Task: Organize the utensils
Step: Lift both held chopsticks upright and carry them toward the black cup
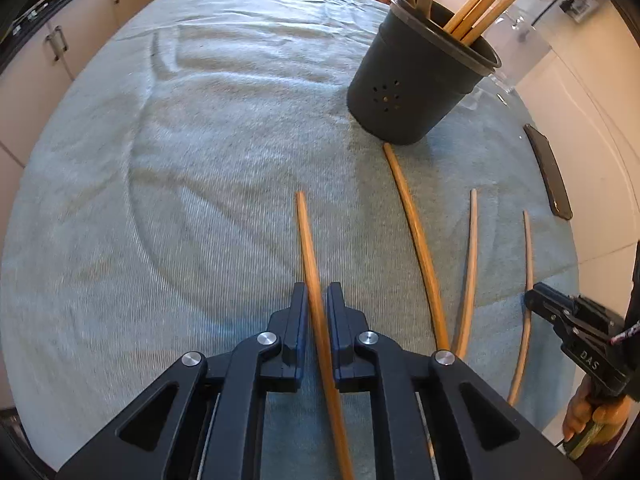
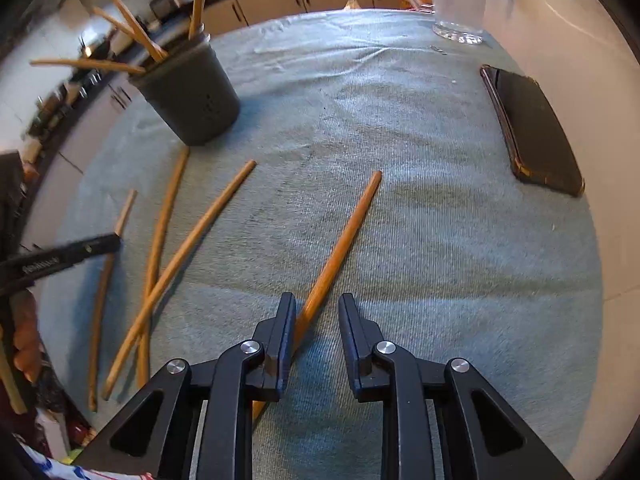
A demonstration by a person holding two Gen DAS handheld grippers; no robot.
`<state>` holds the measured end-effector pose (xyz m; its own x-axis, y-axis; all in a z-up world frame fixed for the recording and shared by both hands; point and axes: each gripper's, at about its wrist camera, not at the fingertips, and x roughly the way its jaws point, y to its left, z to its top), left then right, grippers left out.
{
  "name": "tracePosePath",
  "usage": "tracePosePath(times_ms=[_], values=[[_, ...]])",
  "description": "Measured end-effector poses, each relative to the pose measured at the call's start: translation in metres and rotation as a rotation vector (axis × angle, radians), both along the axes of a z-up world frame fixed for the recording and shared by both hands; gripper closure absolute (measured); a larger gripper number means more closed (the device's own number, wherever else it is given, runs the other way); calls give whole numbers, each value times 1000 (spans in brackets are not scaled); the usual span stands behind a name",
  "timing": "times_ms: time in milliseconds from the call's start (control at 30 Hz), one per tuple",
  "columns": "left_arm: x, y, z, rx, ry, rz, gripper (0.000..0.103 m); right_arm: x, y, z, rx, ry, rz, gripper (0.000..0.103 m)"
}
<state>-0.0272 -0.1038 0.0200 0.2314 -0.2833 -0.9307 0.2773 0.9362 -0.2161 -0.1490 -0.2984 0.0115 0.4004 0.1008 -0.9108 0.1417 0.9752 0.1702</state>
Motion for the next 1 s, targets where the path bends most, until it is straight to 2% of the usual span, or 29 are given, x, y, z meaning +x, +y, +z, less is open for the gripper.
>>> tracePosePath(times_ms=[267, 500, 567, 767, 867, 1000], values=[[13, -9, 2, 33, 4, -67, 94, 47, -7, 1, -92, 163, -16, 81], [22, -15, 1, 33, -11, -84, 94, 76, -1, 1, -139, 226, -15, 81], [23, -14, 1, 22, -15, -73, 94, 80, 0, 2, -144, 214, -24, 82], [20, -7, 1, -15, -36, -37, 97, 79, 14, 3, -187, 123, 3, 96], [11, -1, 10, -50, -69, -18, 98, 64, 23, 10, -188, 56, 6, 97], [-7, 13, 38, -118, -145, 7, 98, 41, 26, 36, -159, -63, -7, 97]])
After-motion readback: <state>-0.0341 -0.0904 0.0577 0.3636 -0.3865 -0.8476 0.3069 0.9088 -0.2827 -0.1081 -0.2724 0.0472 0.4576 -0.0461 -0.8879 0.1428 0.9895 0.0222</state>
